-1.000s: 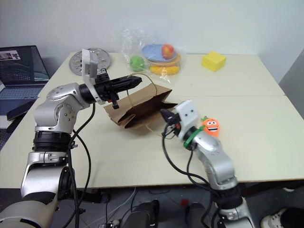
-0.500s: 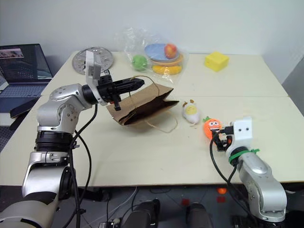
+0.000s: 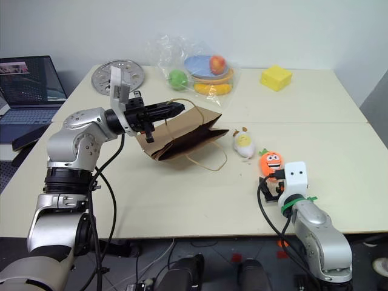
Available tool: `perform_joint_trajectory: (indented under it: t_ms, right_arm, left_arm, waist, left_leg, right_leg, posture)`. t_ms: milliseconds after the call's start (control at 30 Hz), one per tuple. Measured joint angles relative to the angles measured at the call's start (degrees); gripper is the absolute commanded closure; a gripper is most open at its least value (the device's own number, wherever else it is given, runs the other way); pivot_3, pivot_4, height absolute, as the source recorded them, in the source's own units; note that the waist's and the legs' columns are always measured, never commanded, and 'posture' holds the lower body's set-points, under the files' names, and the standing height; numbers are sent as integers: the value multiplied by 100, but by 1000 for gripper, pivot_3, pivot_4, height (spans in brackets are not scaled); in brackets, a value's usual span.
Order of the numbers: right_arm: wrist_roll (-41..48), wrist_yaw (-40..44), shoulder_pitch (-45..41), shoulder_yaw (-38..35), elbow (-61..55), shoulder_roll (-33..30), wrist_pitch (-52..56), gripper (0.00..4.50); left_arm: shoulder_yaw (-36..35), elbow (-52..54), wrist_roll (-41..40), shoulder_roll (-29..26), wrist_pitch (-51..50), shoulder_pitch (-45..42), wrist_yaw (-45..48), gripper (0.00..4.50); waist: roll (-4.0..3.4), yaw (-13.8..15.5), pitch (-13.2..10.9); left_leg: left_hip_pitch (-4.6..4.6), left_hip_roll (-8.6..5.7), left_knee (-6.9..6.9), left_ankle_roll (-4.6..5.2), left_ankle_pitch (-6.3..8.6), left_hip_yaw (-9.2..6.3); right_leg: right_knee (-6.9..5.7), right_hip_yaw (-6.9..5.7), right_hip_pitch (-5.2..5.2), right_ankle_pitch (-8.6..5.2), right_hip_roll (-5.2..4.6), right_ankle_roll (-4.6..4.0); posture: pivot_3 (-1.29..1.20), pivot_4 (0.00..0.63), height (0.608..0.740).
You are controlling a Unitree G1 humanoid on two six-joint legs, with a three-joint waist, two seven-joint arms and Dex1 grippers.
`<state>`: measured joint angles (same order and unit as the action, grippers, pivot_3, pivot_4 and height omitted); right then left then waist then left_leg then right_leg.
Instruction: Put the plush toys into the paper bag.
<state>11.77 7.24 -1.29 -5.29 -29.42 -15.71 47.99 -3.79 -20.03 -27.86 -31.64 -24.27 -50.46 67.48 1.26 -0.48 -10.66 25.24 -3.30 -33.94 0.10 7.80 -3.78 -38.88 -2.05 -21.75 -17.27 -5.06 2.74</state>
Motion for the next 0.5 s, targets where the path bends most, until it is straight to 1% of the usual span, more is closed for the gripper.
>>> perform_joint_trajectory:
  t_ms: [67, 133, 200, 233, 267, 433, 467, 500]
  right_arm:
    - [-155, 30, 48, 25, 234, -26, -455, 368]
    - [-216, 89, 76, 35, 336, -62, -781, 917]
    - [-260, 149, 86, 37, 336, -91, -978, 1632]
    - [-275, 168, 93, 36, 336, -98, -1057, 2090]
    - [-279, 188, 116, 36, 336, -99, -1124, 2407]
    - [-340, 294, 246, 41, 413, -111, -1334, 4275]
    - [-360, 309, 247, 41, 416, -127, -1376, 4483]
    - [-371, 345, 247, 40, 416, -149, -1403, 4483]
  left_arm:
    - [0, 24, -2, 3, -22, 1, -54, 4500]
    - [0, 70, -5, 2, -45, 2, -62, 4500]
    - [0, 150, -6, 2, -67, 16, -64, 4500]
    - [0, 178, -7, 3, -81, 16, -68, 4500]
    - [0, 199, -8, 3, -104, 17, -75, 4500]
    - [0, 266, -9, 14, -165, 22, -164, 4500]
    - [0, 268, -9, 16, -169, 22, -171, 4500]
    - [0, 274, -9, 16, -174, 22, -173, 4500]
  waist:
    - [0, -1, 0]
    - [0, -1, 0]
    - [0, -1, 0]
    - [0, 1, 0]
    - [0, 3, 0]
    - [0, 5, 0]
    - [0, 5, 0]
    - [0, 6, 0]
  left_leg:
    - [0, 1, -1, 0, 0, 1]
    - [0, 1, -1, 0, 0, 1]
    - [0, 1, -1, 0, 0, 0]
    - [0, 1, -1, 0, 0, 0]
    - [0, 1, -1, 0, 0, 0]
    - [0, 1, -1, 0, 0, 0]
    - [0, 1, -1, 0, 0, 0]
    - [0, 1, -1, 0, 0, 0]
  right_leg:
    - [0, -1, 0, -2, 0, 5]
    - [0, -1, 0, -2, 1, 5]
    - [0, 0, 0, -1, 1, 3]
    - [0, 0, 0, -1, 1, 3]
    - [0, 0, 1, 0, 1, 1]
    - [0, 0, 1, 0, 1, 0]
    - [0, 0, 1, 0, 1, 1]
    - [-1, -1, 2, 0, 1, 1]
  posture:
    - [0, 150, 740]
    - [0, 150, 740]
    - [0, 150, 740]
    - [0, 150, 740]
    - [0, 150, 740]
    - [0, 150, 740]
    - [0, 150, 740]
    - [0, 150, 740]
